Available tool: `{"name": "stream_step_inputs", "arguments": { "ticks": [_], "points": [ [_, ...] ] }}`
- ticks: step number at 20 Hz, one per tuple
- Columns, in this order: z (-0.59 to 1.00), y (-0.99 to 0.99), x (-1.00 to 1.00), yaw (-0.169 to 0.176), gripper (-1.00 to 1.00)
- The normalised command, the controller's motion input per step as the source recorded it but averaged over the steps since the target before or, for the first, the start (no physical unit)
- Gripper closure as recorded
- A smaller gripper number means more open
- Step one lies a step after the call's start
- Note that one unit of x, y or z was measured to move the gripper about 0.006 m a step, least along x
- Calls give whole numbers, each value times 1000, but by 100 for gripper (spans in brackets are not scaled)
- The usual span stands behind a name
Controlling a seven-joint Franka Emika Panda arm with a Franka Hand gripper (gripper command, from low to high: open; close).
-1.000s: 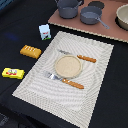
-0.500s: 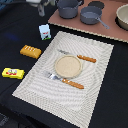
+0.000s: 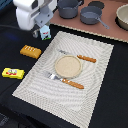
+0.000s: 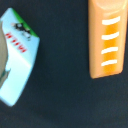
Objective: Place the bread, butter, and milk from the table onto the serving area.
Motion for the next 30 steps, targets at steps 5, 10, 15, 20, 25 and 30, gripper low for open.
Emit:
{"name": "stream_step_inputs", "arguments": {
  "ticks": [5, 10, 15, 20, 25, 30],
  "points": [
    [-545, -250, -346, 11, -100],
    [-508, -84, -327, 37, -100],
    [-501, -96, -314, 32, -100],
    [-451, -6, -301, 45, -100],
    [-438, 0, -265, 59, 100],
    [-315, 0, -170, 52, 100]
  ]
}}
